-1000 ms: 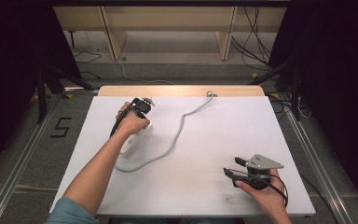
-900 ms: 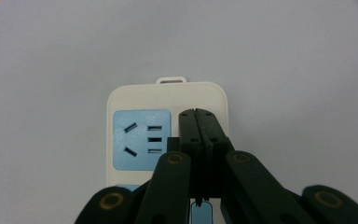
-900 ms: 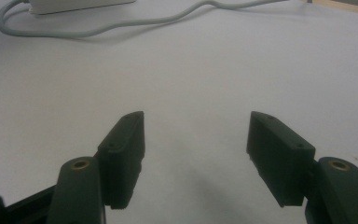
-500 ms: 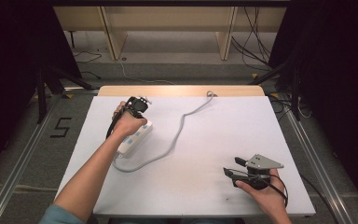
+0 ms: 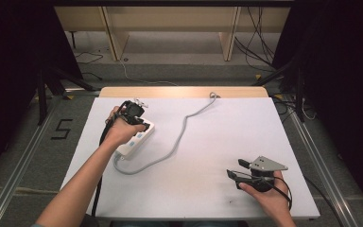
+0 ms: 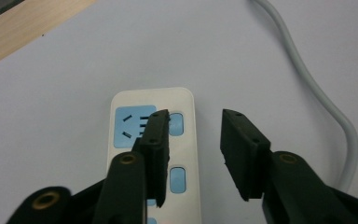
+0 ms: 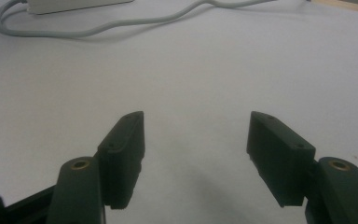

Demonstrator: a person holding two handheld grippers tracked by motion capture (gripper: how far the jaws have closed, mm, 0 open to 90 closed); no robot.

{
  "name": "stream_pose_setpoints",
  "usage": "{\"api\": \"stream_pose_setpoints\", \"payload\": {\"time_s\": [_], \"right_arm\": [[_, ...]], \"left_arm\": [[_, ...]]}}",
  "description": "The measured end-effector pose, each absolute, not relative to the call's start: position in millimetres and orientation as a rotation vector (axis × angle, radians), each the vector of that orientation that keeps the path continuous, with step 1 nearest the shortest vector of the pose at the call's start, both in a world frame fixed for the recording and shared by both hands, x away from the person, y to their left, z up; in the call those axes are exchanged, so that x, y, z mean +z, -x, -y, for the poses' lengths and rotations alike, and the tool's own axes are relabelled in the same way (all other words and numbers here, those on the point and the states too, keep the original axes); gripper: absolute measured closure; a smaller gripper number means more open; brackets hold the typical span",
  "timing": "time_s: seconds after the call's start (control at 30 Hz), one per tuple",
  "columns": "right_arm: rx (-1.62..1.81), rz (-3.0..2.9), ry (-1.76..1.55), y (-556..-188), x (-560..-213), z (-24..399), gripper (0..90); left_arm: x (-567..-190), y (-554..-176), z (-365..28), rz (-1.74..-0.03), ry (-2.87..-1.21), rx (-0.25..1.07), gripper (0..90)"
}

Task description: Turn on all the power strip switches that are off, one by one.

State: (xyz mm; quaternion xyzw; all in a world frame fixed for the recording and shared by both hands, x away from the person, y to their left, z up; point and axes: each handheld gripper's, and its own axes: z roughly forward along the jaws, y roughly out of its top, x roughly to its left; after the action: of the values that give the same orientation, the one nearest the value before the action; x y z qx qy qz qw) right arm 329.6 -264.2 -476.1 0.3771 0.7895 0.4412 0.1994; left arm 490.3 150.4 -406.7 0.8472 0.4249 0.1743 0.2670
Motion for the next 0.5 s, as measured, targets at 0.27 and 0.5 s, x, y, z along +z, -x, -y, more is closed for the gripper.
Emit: {"api": "stream_pose_setpoints", "payload": {"time_s": [0.27,0.5], "right_arm": [[1.235,-2.205,-1.055,-329.6,-476.0,264.2,37.7],[1.232,-2.205,-1.055,-329.8,-476.1,264.8,37.6]], "left_arm": [[-400.9,-463.9,-154.8,-1.113,-2.249,0.459,39.2],[-405.0,-437.5,-161.6,-1.043,-2.218,0.462,29.4]]}}
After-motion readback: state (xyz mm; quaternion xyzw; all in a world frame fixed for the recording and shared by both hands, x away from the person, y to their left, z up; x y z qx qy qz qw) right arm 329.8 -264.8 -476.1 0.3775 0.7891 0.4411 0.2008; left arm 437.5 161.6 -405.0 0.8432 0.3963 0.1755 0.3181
